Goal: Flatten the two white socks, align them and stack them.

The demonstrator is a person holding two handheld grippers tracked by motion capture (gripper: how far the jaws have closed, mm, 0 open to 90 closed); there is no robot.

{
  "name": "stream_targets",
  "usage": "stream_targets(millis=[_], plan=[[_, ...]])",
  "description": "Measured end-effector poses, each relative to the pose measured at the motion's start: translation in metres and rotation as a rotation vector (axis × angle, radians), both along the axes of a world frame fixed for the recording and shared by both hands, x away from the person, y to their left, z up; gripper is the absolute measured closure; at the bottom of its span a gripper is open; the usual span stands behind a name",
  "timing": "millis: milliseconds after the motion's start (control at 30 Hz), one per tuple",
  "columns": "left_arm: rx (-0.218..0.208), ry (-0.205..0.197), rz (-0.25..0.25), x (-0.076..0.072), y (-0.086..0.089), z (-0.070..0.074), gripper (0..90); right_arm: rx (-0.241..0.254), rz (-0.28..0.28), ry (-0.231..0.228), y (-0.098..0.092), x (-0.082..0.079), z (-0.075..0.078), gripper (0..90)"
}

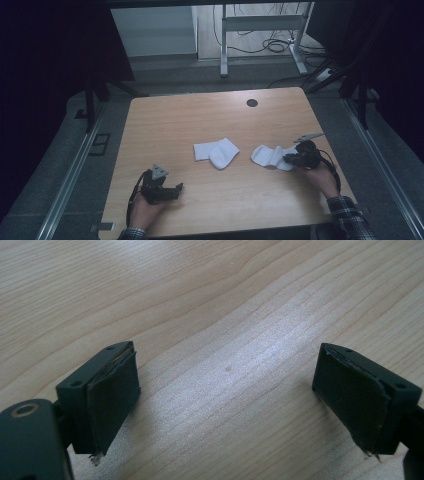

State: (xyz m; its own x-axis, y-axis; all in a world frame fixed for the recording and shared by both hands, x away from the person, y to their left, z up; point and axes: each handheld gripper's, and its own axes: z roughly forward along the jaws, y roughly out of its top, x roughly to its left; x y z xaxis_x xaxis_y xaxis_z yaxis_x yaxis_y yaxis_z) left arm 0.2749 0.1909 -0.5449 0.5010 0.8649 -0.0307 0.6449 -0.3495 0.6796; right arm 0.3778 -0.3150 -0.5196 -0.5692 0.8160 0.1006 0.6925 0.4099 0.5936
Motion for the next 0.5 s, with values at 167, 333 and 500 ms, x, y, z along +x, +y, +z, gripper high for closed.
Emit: stream_targets(millis=[167,333,500], plan=[[0.009,0.019,0.013,0.002,-0.001,0.002,13.3,-0.002,-0.007,0.004,-0.013,-0.013,0.002,77.5],[-0.023,0.048,0.034,0.008,-0.003,0.008,25.4,0.025,-0.004,-0.032,-0.008,-0.014,0.012,76.7],[-0.033,0.039,0.013,0.009,-0.012,0.012,28.0,0.063,0.055,-0.064,0.019,-0.013,0.019,77.7]])
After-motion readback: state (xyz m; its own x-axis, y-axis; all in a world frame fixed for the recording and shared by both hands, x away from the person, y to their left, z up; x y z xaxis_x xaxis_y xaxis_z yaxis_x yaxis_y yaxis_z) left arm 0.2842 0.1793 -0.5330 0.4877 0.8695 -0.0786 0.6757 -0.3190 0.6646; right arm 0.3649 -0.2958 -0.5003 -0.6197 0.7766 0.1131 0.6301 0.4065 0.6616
